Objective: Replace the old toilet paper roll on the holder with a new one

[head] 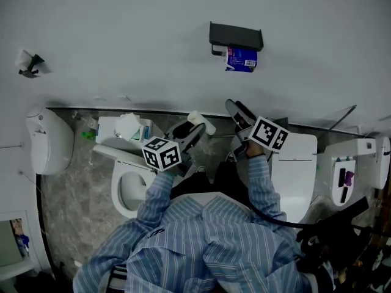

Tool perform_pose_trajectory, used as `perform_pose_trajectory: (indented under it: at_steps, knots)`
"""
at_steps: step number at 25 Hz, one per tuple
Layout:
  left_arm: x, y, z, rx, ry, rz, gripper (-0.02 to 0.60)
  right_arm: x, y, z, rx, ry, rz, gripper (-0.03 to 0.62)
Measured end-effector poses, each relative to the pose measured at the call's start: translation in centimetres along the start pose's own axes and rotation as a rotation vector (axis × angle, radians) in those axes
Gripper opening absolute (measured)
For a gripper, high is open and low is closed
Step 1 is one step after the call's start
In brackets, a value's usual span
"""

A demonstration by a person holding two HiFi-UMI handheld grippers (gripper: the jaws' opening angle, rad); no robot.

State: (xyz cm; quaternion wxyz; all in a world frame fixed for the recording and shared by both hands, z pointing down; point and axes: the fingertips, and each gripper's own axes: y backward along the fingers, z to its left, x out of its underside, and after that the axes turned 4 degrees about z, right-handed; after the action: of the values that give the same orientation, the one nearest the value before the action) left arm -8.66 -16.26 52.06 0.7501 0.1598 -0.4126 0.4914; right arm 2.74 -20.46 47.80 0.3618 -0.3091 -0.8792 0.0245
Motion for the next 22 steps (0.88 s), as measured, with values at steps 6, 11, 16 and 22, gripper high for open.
perform_pose_trajectory:
  at_steps: [6, 11, 16, 22]
  knots:
    - [1.2, 1.1, -0.7, 0.037, 0.014, 0.013, 0.173, 3.3, 2.4, -0.1, 0.143, 0.101, 0.052, 0.059]
    - [2.6, 1.0, -2.4, 0.076, 0.022, 0.020, 0.173, 6.1, 4.8, -0.6, 0.194, 0.118, 0.109, 0.040]
    - [2.5, 2.3, -3.4, 0.036, 0.018, -0.015, 0.172, 8.5, 5.4, -0.9, 0.167, 0.139, 0.166, 0.029]
    - [5.0, 3.4, -7.2, -0.020, 0.026, -0.049, 0.173, 11.1, 10.3, -1.7, 0.165, 0.150, 0.235, 0.023]
